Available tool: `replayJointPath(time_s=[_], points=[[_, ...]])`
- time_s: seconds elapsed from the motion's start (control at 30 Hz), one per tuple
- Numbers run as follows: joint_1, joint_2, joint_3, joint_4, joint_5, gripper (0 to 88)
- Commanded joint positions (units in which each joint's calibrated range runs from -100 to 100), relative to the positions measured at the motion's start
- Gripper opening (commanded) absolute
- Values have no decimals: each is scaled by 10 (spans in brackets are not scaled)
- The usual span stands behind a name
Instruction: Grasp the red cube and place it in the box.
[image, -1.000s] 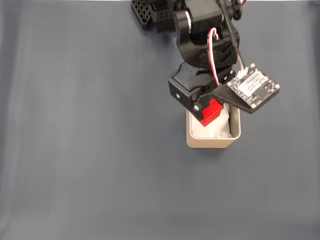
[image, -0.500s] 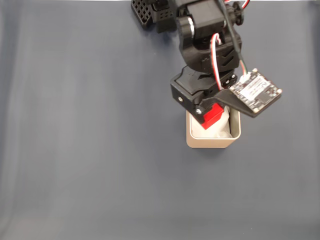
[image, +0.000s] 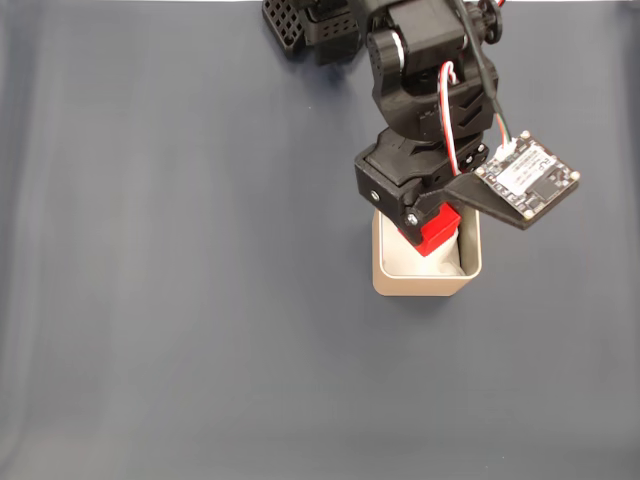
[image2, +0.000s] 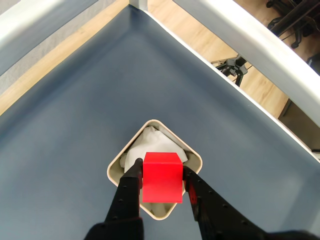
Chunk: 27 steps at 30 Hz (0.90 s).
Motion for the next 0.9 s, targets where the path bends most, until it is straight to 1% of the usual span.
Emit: replayJointPath(time_s=[0.0, 0.07, 0.13, 0.3, 0.47, 0.63, 0.87], points=[[-4, -5, -31, -8, -3, 13], [-5, -4, -31, -8, -4, 19], [-6, -4, -31, -8, -8, 42], [-3, -7, -23, -33, -34, 178], [3, -15, -4, -52, -49, 298], [4, -18, 5, -61, -53, 354], [5, -17, 6, -62, -54, 393]])
